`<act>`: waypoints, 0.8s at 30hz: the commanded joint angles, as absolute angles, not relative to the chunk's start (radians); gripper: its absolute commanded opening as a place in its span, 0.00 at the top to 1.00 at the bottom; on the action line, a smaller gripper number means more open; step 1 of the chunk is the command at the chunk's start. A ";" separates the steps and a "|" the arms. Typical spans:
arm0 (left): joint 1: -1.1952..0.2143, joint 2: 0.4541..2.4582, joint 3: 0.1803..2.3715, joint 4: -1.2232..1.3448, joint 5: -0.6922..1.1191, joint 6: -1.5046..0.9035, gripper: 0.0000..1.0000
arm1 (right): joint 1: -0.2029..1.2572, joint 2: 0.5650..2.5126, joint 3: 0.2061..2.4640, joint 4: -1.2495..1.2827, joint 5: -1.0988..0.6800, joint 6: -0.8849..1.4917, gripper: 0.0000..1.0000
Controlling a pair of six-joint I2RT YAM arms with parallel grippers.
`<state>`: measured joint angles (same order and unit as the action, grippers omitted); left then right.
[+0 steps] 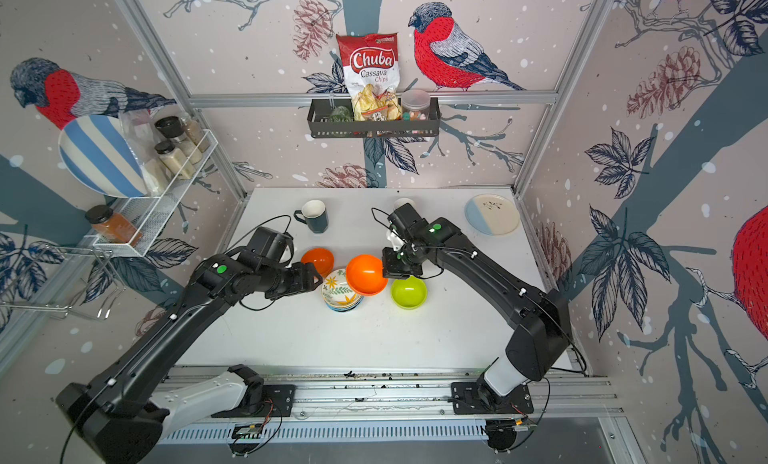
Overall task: Stack the bowls
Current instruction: Place the bowl on the bowl.
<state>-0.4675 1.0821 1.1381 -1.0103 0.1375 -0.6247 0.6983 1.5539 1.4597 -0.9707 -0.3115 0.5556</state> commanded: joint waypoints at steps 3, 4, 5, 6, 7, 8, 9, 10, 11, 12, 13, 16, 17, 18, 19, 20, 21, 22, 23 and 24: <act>-0.393 1.007 1.067 -1.032 0.121 -0.593 0.21 | 0.623 1.515 1.415 -1.039 -0.260 0.513 1.00; -0.381 1.003 1.058 -1.040 0.116 -0.587 0.21 | 0.612 1.513 1.407 -1.044 -0.244 0.508 1.00; -0.371 1.000 1.049 -1.048 0.112 -0.579 0.21 | 0.601 1.510 1.394 -1.047 -0.234 0.503 1.00; -0.362 0.997 1.041 -1.051 0.111 -0.573 0.21 | 0.589 1.509 1.383 -1.046 -0.224 0.500 1.00; -0.356 0.992 1.033 -1.052 0.108 -0.564 0.21 | 0.580 1.508 1.372 -1.046 -0.210 0.498 1.00; -0.355 0.987 1.028 -1.056 0.093 -0.555 0.21 | 0.569 1.508 1.364 -1.048 -0.195 0.496 1.00; -0.354 0.979 1.024 -1.063 0.076 -0.551 0.21 | 0.563 1.508 1.354 -1.045 -0.185 0.493 1.00; -0.353 0.967 1.017 -1.062 0.060 -0.549 0.22 | 0.554 1.505 1.342 -1.041 -0.178 0.492 1.00; -0.354 0.952 1.003 -1.052 0.052 -0.545 0.22 | 0.548 1.503 1.330 -1.035 -0.174 0.491 1.00; -0.353 0.937 0.992 -1.045 0.051 -0.545 0.22 | 0.539 1.503 1.317 -1.027 -0.173 0.491 1.00; -0.353 0.930 0.986 -1.039 0.056 -0.543 0.22 | 0.536 1.503 1.307 -1.020 -0.175 0.491 1.00; -0.352 0.930 0.984 -1.034 0.071 -0.539 0.22 | 0.527 1.510 1.279 -1.003 -0.165 0.491 1.00; -0.352 0.934 0.984 -1.033 0.069 -0.538 0.22 | 0.526 1.512 1.269 -0.997 -0.161 0.492 1.00; -0.352 0.940 0.983 -1.033 0.068 -0.537 0.22 | 0.524 1.515 1.255 -0.988 -0.157 0.491 1.00; -0.352 0.944 0.982 -1.033 0.069 -0.536 0.22 | 0.521 1.518 1.246 -0.982 -0.156 0.491 1.00; -0.352 0.947 0.979 -1.032 0.070 -0.535 0.22 | 0.518 1.520 1.235 -0.973 -0.155 0.493 1.00; -0.353 0.949 0.973 -1.028 0.072 -0.535 0.22 | 0.514 1.521 1.226 -0.965 -0.156 0.494 1.00; -0.353 0.952 0.966 -1.023 0.076 -0.535 0.22 | 0.511 1.523 1.218 -0.954 -0.157 0.496 1.00; -0.352 0.953 0.960 -1.019 0.082 -0.537 0.22 | 0.508 1.523 1.211 -0.944 -0.154 0.498 1.00; -0.352 0.955 0.957 -1.015 0.087 -0.535 0.22 | 0.505 1.521 1.204 -0.935 -0.154 0.498 1.00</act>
